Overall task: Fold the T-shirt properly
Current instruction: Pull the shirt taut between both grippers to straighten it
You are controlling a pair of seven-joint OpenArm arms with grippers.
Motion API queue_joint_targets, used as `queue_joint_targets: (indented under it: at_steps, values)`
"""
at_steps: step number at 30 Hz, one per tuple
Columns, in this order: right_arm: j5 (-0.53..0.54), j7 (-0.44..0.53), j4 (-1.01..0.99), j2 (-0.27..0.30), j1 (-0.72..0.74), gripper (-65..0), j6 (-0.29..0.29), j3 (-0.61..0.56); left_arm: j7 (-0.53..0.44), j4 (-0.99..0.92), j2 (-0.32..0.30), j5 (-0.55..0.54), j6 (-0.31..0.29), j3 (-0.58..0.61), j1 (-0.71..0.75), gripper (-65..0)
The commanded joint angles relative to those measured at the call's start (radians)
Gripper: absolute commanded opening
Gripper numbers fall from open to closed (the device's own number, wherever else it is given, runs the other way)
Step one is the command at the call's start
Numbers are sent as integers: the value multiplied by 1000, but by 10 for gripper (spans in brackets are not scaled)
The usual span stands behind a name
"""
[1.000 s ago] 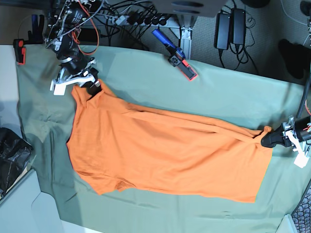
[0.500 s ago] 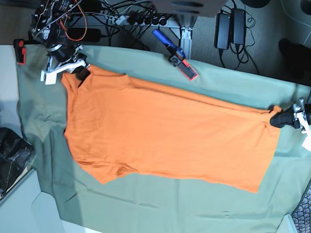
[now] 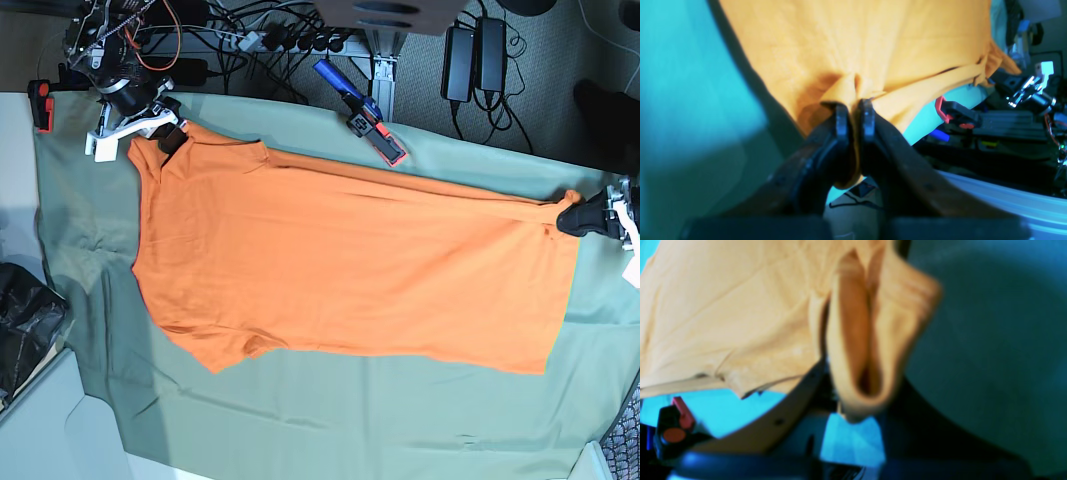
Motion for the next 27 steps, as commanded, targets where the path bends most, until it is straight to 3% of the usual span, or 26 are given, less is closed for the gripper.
queue_joint_targets:
  at_steps: [1,21,22,23,25,27]
  values:
    - [-7,-11,13,16,-11,-650,95,8,-9,14,-23,-20,-18,-20,-8,-650]
    - [-48,16,13,14,-27,-650,95,8,-55,14,-22,-4,-18,-23,21,-650]
    - [-53,26,13,13,-27,-633,95,8,-67,14,-22,13,-18,-23,21,-650]
    - [-56,31,13,13,-27,-563,95,8,-78,14,-22,30,-18,-23,21,-622]
    - [-61,31,13,13,-25,-419,95,8,-88,14,-23,48,-18,-23,21,-501]
    - [-61,33,13,13,-24,-322,95,8,-88,14,-23,64,-18,-23,18,-394]
